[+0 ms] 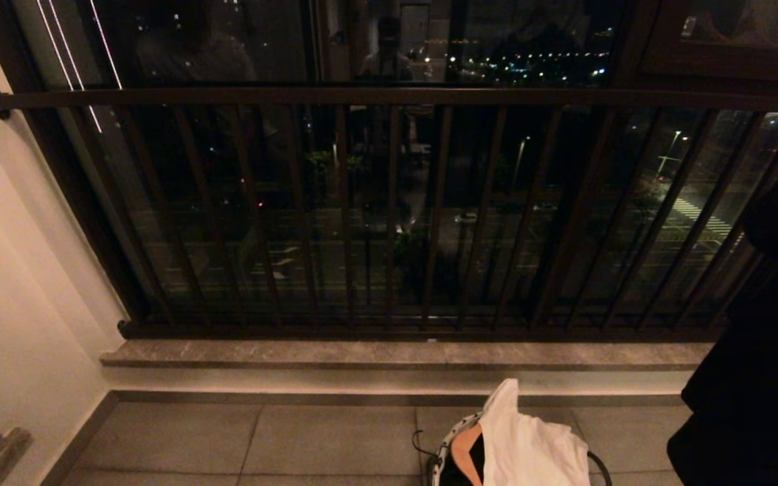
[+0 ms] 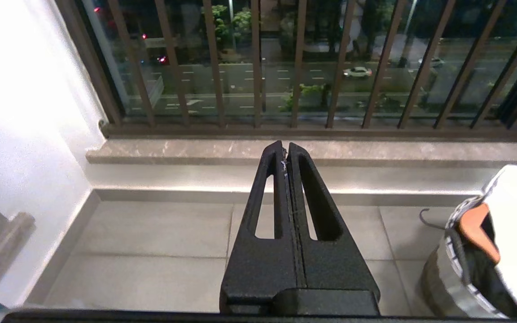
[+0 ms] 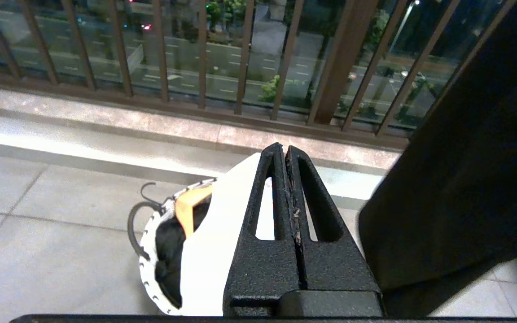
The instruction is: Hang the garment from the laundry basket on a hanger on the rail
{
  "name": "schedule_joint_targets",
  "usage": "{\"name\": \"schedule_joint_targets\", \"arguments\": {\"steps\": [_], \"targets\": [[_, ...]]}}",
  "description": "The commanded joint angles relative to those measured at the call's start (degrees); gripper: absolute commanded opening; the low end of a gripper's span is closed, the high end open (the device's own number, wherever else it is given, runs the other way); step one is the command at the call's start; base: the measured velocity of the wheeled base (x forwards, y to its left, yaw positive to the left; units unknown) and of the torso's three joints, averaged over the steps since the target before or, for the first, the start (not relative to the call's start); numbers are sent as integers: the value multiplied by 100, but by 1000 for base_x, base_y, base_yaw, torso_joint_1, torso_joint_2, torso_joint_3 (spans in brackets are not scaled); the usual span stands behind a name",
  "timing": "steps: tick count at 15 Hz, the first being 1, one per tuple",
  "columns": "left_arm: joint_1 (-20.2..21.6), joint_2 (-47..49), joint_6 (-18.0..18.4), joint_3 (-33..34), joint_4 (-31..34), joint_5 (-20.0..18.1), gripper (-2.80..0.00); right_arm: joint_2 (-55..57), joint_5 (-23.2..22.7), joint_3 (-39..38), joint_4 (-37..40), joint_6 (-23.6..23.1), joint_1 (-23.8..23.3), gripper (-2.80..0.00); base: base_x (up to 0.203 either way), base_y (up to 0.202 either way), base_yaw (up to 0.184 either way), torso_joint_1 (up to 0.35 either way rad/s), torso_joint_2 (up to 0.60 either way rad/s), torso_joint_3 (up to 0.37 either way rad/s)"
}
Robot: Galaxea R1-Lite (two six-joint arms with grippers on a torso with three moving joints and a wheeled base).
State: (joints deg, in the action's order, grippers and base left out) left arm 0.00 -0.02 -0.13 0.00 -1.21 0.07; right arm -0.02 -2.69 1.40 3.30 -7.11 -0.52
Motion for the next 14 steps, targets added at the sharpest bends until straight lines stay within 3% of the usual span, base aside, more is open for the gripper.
{"name": "schedule_joint_targets", "arguments": {"steps": [1,14], "targets": [[0,2,-4,44,-2,1,-280,2,-3,0,4,-10,0,-280,0,0,0,-193,516,326],[0,2,5,44,-2,1,-280,4,-3,0,4,8,0,-280,0,0,0,-141,487,343]]}}
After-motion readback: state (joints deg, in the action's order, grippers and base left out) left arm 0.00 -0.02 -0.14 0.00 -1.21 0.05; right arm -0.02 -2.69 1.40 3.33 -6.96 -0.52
